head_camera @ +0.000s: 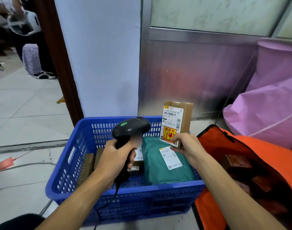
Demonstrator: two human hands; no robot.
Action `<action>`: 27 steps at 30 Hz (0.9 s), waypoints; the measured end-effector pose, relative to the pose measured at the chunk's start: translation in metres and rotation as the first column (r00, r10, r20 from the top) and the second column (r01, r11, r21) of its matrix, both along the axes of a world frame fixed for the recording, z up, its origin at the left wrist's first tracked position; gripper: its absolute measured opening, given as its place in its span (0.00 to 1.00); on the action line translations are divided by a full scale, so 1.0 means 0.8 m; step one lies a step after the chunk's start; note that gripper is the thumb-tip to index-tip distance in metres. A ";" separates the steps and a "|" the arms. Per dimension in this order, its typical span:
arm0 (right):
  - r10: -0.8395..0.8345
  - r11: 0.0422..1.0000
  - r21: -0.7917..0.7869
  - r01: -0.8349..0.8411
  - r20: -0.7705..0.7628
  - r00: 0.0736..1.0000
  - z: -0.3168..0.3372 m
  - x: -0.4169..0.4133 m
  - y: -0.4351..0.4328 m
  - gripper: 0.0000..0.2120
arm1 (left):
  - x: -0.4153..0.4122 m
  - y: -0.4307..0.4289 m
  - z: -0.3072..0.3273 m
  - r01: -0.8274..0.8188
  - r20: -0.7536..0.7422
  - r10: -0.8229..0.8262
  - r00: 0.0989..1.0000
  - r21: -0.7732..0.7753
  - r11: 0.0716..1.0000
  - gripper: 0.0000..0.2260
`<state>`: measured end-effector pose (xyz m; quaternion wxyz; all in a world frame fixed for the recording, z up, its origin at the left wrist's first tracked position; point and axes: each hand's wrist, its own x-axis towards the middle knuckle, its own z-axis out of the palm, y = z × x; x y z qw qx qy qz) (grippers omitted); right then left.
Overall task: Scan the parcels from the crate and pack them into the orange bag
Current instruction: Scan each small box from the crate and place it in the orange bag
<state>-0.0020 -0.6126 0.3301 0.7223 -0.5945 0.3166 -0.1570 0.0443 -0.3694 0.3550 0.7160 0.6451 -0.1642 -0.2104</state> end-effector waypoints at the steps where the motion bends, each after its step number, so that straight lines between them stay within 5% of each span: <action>1: -0.006 1.000 -0.006 0.006 -0.009 1.000 -0.002 0.001 0.000 0.20 | 0.000 0.000 0.000 0.010 0.002 -0.010 1.000 -0.007 1.000 0.21; 27: 0.008 1.000 -0.022 -0.008 -0.020 1.000 0.001 0.000 0.002 0.19 | -0.011 0.007 0.016 0.030 0.021 -0.030 0.999 -0.009 1.000 0.17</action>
